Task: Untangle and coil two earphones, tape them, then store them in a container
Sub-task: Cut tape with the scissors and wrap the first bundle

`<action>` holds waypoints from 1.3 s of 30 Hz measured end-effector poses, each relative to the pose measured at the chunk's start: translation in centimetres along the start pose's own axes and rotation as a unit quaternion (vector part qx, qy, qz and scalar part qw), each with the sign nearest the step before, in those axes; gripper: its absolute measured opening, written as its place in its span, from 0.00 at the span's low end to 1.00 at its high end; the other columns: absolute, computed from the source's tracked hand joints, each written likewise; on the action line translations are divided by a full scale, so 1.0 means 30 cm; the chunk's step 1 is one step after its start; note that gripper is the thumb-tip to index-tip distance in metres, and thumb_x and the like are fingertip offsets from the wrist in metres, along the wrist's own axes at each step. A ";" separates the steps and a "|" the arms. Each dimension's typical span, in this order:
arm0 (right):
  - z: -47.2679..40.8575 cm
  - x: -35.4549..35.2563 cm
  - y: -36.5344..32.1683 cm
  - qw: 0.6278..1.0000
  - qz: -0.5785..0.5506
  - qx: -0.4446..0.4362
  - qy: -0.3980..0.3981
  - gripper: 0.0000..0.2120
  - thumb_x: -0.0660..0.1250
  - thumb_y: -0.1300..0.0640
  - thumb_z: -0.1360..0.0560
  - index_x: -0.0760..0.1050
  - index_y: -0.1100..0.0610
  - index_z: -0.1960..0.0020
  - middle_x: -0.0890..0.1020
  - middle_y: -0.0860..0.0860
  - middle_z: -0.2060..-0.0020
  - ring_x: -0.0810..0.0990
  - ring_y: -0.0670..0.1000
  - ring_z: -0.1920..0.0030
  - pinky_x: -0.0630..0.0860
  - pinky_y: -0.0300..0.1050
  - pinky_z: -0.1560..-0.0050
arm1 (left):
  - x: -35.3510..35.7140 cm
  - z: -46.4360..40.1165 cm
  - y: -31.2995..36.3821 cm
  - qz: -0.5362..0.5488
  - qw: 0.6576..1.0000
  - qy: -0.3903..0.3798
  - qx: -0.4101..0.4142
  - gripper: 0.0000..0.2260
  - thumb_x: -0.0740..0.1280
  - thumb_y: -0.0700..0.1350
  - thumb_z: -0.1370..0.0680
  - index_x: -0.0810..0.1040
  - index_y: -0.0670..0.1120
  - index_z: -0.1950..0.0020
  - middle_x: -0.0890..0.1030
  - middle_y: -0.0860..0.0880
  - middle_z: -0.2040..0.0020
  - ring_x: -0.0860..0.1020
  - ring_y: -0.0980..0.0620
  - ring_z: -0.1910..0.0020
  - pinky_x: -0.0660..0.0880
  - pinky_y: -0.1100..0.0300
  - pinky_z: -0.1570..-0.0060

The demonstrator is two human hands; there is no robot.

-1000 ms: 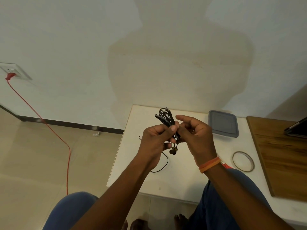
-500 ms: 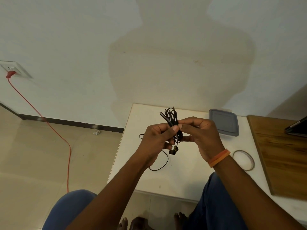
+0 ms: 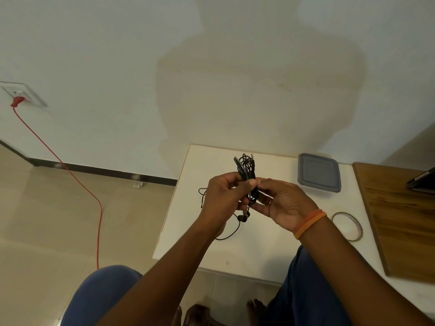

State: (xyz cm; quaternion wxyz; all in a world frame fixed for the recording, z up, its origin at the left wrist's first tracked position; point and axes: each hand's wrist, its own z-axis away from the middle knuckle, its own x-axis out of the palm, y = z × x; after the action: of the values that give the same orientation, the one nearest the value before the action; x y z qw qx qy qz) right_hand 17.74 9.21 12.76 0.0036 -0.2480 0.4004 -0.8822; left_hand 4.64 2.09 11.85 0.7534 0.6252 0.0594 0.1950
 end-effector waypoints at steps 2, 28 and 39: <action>-0.002 -0.006 -0.004 1.000 0.018 0.000 0.006 0.11 0.71 0.68 0.29 0.80 0.69 0.47 0.85 0.62 0.51 0.85 0.59 0.53 0.82 0.53 0.58 | -0.004 -0.006 -0.004 -0.006 1.000 -0.010 -0.003 0.07 0.71 0.41 0.23 0.82 0.38 0.50 0.80 0.47 0.64 0.75 0.54 0.71 0.76 0.61 0.69; 0.042 0.070 0.064 0.661 0.622 -0.403 0.118 0.07 0.67 0.58 0.24 0.81 0.60 0.57 0.81 0.53 0.59 0.78 0.51 0.62 0.77 0.46 0.60 | -0.059 -0.016 -0.019 0.112 0.978 -0.060 -0.168 0.08 0.68 0.40 0.21 0.81 0.42 0.44 0.85 0.40 0.51 0.85 0.41 0.54 0.82 0.52 0.57; 0.037 0.058 0.081 0.900 0.330 -0.236 0.160 0.09 0.73 0.64 0.29 0.83 0.50 0.62 0.84 0.47 0.64 0.83 0.43 0.64 0.76 0.32 0.65 | -0.032 -0.022 -0.020 0.056 0.989 -0.026 -0.135 0.04 0.70 0.39 0.22 0.80 0.40 0.48 0.86 0.43 0.58 0.86 0.43 0.58 0.81 0.58 0.61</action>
State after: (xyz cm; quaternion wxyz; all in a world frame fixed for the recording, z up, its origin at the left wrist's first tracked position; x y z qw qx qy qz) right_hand 16.23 6.42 12.41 0.1718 0.0488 0.6511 -0.7377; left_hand 3.66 2.26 10.98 0.8200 0.5252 -0.0223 0.2265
